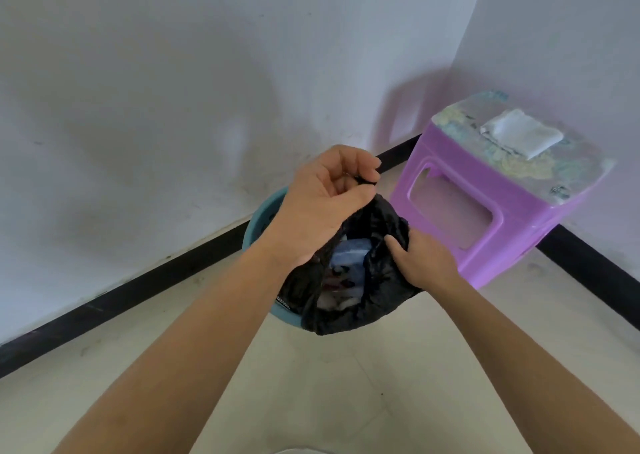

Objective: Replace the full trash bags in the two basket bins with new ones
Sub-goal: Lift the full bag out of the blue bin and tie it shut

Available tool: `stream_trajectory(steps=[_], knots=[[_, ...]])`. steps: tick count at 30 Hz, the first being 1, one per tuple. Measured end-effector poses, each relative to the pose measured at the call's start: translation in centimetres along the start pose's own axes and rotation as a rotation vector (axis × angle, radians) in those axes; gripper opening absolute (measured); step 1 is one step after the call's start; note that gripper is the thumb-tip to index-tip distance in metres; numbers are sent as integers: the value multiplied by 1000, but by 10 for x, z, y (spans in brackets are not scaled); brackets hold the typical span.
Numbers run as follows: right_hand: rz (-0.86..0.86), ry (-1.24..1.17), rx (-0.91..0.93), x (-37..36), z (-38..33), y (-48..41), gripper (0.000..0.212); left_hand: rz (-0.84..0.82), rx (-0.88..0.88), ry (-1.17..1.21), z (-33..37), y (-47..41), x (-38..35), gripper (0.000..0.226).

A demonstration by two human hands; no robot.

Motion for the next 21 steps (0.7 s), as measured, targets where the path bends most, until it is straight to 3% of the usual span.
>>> stream_trajectory(steps=[2,4,10,13,17,21], knots=[[73,111,100,31,-8,-9,41,101,-6,15,4,-2,23,28],[245,43,229,73,-27,-16,30,168,-36,-41,9,0,42,25],[549,-717,290,165,-79,-6,9,279,-128,-89,22,8,65,24],[569,-970,295,179,-82,-1,9,346,-176,-110,29,9,73,25],[453,-925,248,140,-56,2,50,475,-152,-69,20,11,78,27],[596,-751,270,87,-8,23,90,686,-99,-136,-7,28,78,59]])
Point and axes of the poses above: each hand's wrist, its own y-axis away from the middle knuckle, its own x-axis out of the back of the hand, z = x × y, the point moved 6 cm from there along -y, towards the middle knuckle, and after that the axes turned 7 degrees about x, right-handed, at the moved point
